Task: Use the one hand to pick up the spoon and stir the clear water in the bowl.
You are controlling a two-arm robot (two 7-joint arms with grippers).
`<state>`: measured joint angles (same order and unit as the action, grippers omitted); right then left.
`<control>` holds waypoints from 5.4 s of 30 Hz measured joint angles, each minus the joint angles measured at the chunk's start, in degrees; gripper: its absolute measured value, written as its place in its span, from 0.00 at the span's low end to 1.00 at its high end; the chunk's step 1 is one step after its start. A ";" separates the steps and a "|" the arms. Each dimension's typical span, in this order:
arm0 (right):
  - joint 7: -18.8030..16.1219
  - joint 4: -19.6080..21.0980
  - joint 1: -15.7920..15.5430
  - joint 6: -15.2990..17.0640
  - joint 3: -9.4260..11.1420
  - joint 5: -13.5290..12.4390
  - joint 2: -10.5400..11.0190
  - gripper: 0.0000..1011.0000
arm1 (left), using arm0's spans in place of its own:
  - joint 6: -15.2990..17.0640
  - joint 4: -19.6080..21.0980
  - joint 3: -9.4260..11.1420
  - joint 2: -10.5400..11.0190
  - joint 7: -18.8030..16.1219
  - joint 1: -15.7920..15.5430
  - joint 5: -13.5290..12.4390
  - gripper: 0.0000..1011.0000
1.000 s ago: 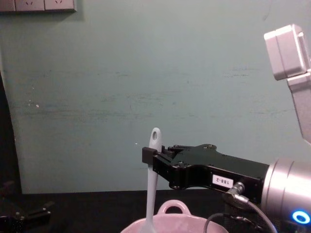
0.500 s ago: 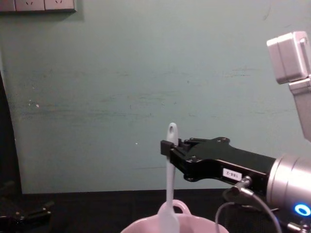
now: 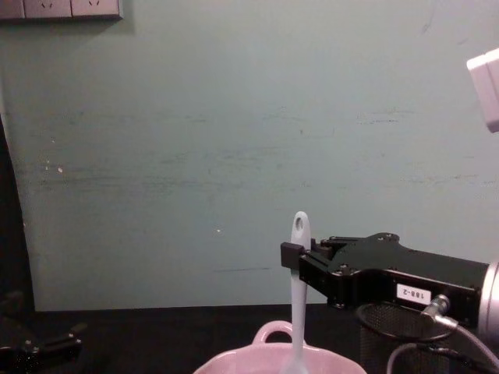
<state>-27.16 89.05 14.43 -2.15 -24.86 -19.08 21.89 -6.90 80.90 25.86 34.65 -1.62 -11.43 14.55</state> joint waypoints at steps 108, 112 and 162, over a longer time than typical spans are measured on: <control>1.47 5.16 -3.61 4.35 1.42 -3.48 1.07 0.12 | 0.00 0.00 0.00 0.00 0.00 0.00 0.00 1.00; 1.17 6.16 -4.09 4.54 0.57 -3.95 1.16 0.12 | 0.00 0.00 0.00 0.00 0.00 0.00 0.00 1.00; 2.40 3.74 -4.45 1.21 3.16 -0.05 -0.65 0.12 | 0.00 0.00 0.00 0.00 0.00 0.00 0.00 1.00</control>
<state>-24.76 92.79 9.98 -0.94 -21.70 -19.13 21.24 -6.91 80.90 25.86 34.64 -1.62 -11.43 14.55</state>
